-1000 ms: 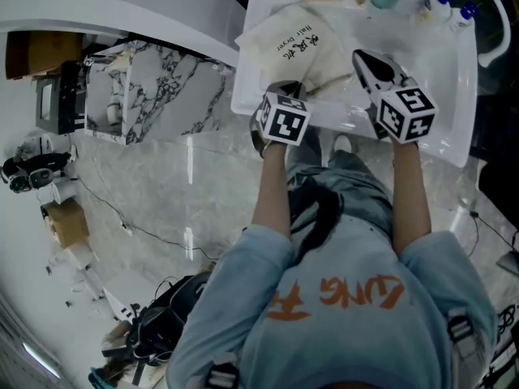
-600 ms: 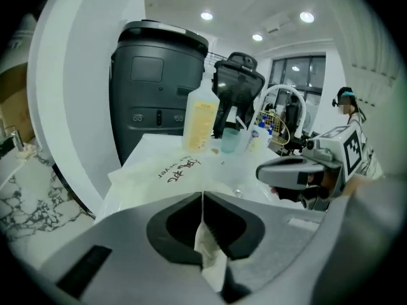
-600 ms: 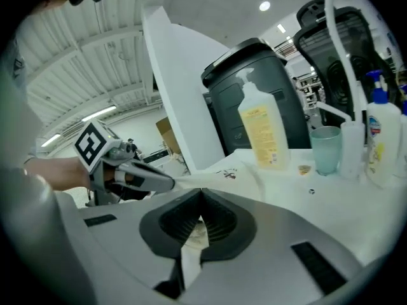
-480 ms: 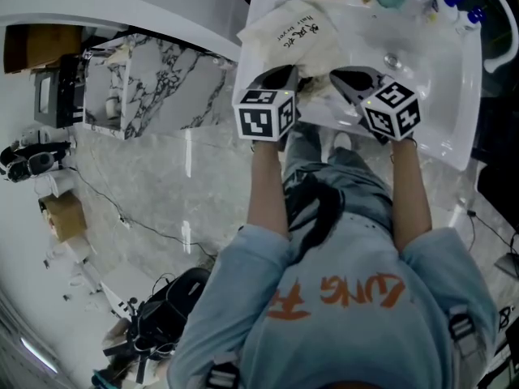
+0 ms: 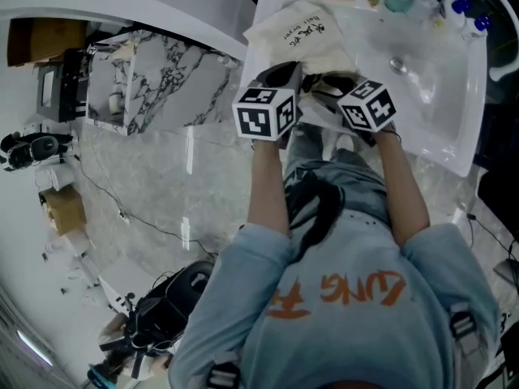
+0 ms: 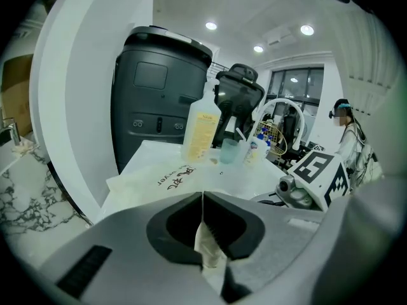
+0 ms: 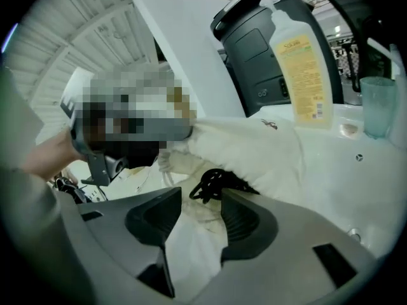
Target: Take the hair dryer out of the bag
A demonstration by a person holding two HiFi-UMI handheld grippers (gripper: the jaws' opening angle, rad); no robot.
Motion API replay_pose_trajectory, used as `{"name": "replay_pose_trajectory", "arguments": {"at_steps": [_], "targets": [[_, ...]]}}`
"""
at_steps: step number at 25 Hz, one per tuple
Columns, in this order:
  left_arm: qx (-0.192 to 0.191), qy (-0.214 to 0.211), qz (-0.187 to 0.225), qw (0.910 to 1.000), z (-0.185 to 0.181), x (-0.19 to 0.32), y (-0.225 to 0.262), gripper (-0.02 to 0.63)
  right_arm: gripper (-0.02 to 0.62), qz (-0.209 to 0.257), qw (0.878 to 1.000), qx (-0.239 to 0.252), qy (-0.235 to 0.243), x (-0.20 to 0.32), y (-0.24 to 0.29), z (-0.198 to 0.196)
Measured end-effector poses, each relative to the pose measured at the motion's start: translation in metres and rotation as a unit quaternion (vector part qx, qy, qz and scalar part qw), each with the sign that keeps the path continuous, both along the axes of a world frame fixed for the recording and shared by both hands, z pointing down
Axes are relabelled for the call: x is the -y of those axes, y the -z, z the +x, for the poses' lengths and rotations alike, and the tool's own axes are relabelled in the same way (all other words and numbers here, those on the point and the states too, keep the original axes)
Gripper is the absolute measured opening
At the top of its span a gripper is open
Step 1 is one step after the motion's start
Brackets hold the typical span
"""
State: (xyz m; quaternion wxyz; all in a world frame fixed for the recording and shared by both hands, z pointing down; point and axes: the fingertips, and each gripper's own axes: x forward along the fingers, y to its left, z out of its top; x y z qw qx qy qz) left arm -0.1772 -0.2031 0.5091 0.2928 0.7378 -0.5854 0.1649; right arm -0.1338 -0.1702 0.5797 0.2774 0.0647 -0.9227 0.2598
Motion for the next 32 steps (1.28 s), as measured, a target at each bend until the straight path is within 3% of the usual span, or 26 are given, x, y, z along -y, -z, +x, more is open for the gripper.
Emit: {"name": "replay_pose_trajectory", "arguments": {"at_steps": [2, 6, 16, 22, 27, 32], "targets": [[-0.002, -0.001, 0.003, 1.0000, -0.002, 0.000, 0.001, 0.008, 0.204, 0.000, 1.000, 0.004, -0.021, 0.007, -0.001, -0.007], [-0.013, -0.010, 0.008, 0.9998, -0.002, 0.000, 0.002, 0.008, 0.187, 0.009, 1.000, -0.009, -0.016, 0.008, -0.004, -0.018], [-0.031, -0.030, 0.019, 0.9989, -0.001, -0.003, 0.000, 0.008, 0.144, -0.062, 0.995, -0.068, -0.046, 0.009, -0.016, -0.032], [-0.028, -0.032, 0.022, 0.9989, -0.005, -0.006, -0.003, 0.008, 0.055, -0.065, 0.994, -0.078, -0.037, 0.006, -0.017, -0.031], [-0.017, -0.016, 0.014, 0.9996, -0.015, -0.010, -0.015, 0.008, 0.037, -0.077, 0.996, -0.033, -0.029, 0.007, -0.003, -0.022], [-0.033, 0.002, 0.025, 0.9991, -0.019, -0.011, -0.018, 0.008, 0.034, -0.102, 0.994, 0.023, -0.014, 0.008, 0.021, -0.006]]}}
